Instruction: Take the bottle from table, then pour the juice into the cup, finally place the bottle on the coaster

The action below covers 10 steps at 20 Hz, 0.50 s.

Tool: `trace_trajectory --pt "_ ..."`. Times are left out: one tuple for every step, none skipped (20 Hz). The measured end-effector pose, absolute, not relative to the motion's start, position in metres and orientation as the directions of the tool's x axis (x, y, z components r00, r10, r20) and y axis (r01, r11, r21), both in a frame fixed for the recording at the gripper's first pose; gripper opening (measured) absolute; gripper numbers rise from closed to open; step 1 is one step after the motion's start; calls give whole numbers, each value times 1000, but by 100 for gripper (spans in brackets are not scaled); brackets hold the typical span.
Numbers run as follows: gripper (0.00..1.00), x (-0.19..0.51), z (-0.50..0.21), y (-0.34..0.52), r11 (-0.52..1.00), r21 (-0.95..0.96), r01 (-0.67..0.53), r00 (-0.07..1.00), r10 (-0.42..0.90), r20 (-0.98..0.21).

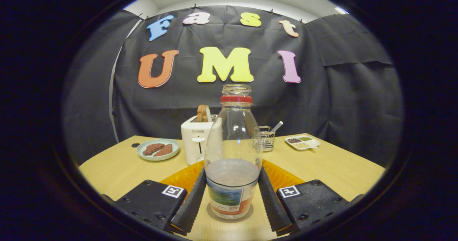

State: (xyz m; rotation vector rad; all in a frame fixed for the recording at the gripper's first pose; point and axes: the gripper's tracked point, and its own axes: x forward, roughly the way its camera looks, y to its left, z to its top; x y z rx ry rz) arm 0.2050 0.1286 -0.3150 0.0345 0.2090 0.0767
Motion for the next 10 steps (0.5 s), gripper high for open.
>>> trace_trajectory --pt "82 205 -319 129 997 45 -69 975 77 -208" --pt "82 207 -321 129 997 42 -68 975 75 -208" --pt "82 207 -324 130 997 29 -65 976 69 -206" --pt "83 207 -325 129 998 10 -59 978 59 -202" --pt "84 205 -327 129 998 -7 -55 979 53 -196" --pt "84 205 -327 130 998 -14 -63 981 59 -186" --pt "85 203 -326 131 998 -27 -63 982 57 -178" --pt "85 203 -327 130 998 -38 -54 984 47 -170" --pt "87 202 -327 128 998 -37 -51 985 44 -169" --pt "89 200 -327 129 998 -25 -54 984 49 -174"
